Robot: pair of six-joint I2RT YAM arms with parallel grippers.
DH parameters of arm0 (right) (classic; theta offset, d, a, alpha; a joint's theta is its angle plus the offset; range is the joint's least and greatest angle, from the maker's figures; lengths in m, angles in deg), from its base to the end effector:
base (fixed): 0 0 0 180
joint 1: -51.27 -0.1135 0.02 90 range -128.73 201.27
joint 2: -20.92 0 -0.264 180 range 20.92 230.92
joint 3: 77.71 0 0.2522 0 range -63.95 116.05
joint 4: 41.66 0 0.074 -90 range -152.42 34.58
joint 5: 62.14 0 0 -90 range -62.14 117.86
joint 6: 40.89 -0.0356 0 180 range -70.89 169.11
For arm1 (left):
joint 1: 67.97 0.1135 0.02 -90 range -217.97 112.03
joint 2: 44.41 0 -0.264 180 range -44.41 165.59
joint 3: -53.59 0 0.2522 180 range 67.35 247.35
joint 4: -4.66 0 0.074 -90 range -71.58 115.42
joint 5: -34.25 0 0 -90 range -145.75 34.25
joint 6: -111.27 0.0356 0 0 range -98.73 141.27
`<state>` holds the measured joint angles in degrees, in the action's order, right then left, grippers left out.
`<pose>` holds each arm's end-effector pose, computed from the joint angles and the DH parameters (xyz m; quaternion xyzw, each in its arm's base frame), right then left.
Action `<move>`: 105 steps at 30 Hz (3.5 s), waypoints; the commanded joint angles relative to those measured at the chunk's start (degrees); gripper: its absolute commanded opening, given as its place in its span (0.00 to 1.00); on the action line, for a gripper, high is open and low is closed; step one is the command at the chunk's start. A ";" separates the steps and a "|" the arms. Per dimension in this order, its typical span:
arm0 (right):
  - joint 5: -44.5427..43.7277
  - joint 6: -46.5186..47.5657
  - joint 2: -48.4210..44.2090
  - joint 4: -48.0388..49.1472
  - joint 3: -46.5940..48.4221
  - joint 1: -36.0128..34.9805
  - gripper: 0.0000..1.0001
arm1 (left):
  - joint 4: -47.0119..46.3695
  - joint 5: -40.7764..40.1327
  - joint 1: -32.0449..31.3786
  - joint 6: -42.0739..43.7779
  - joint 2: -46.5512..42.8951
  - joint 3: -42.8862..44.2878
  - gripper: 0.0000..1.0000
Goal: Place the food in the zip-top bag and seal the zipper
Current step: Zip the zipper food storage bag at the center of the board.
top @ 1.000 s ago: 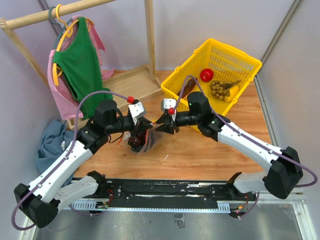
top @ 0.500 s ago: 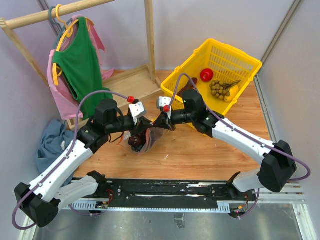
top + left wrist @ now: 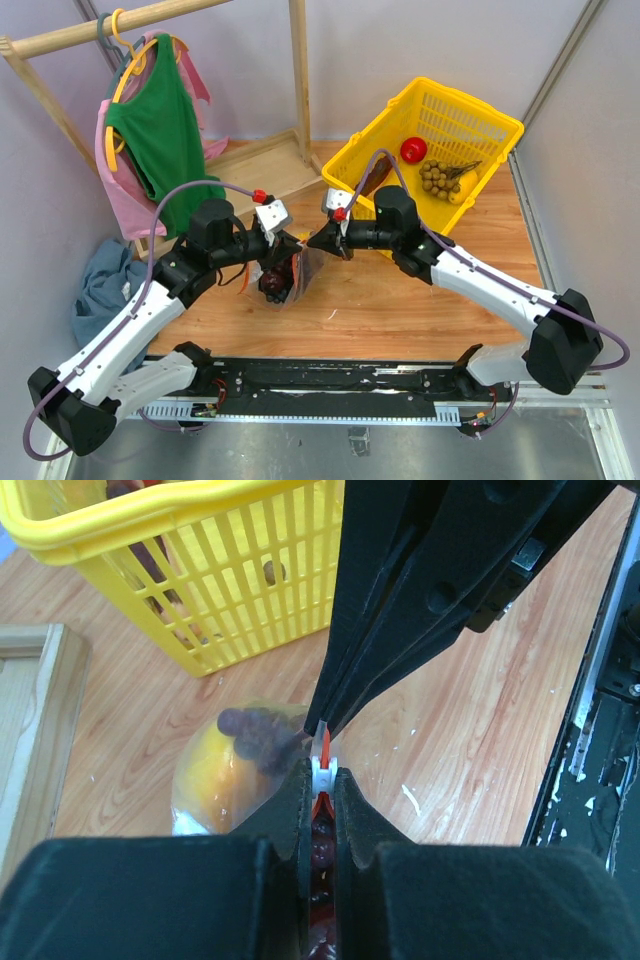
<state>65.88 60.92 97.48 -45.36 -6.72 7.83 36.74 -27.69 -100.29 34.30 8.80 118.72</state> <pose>0.2103 0.2293 0.3294 -0.5209 0.5404 0.4057 0.5215 0.1665 -0.1252 0.3407 0.4347 0.6805 -0.2890 0.5142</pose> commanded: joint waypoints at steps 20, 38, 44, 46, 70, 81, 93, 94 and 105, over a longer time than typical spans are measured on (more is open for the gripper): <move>12.70 9.03 0.45 -2.11 4.73 0.73 0.25 | 0.78 5.07 0.15 1.76 -0.83 1.23 0.00; 0.68 7.58 -2.63 -1.11 1.96 0.84 0.01 | 1.56 3.35 0.15 1.71 -2.22 -0.03 0.00; 6.80 10.35 -2.40 -4.98 3.06 0.98 0.01 | 1.49 3.64 0.15 1.94 -1.55 0.87 0.00; 9.09 12.24 -2.03 -7.74 4.04 0.90 0.09 | 1.54 3.89 0.14 2.00 -1.30 1.05 0.00; 10.33 11.86 2.32 -10.42 8.04 -1.04 0.01 | 4.71 7.41 0.06 1.61 1.52 4.36 0.00; 1.50 -2.06 -4.44 8.18 -3.16 -1.11 0.01 | 7.82 -0.13 0.06 -3.73 -1.52 2.42 0.07; 11.06 6.82 -2.32 -4.55 0.88 -0.95 0.38 | 4.74 2.29 0.06 -2.96 -1.53 2.55 0.00; 11.82 7.38 -1.97 -5.30 1.33 -0.97 0.42 | 4.52 2.72 0.06 -2.70 -1.53 2.58 0.00; 15.25 6.30 5.82 -2.19 4.75 -1.33 0.41 | 2.24 7.70 -0.34 -3.09 -0.82 2.50 0.00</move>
<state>77.55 67.02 101.91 -48.64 -4.33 7.00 42.75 -22.91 -100.39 31.31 8.04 120.91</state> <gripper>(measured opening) 0.456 0.087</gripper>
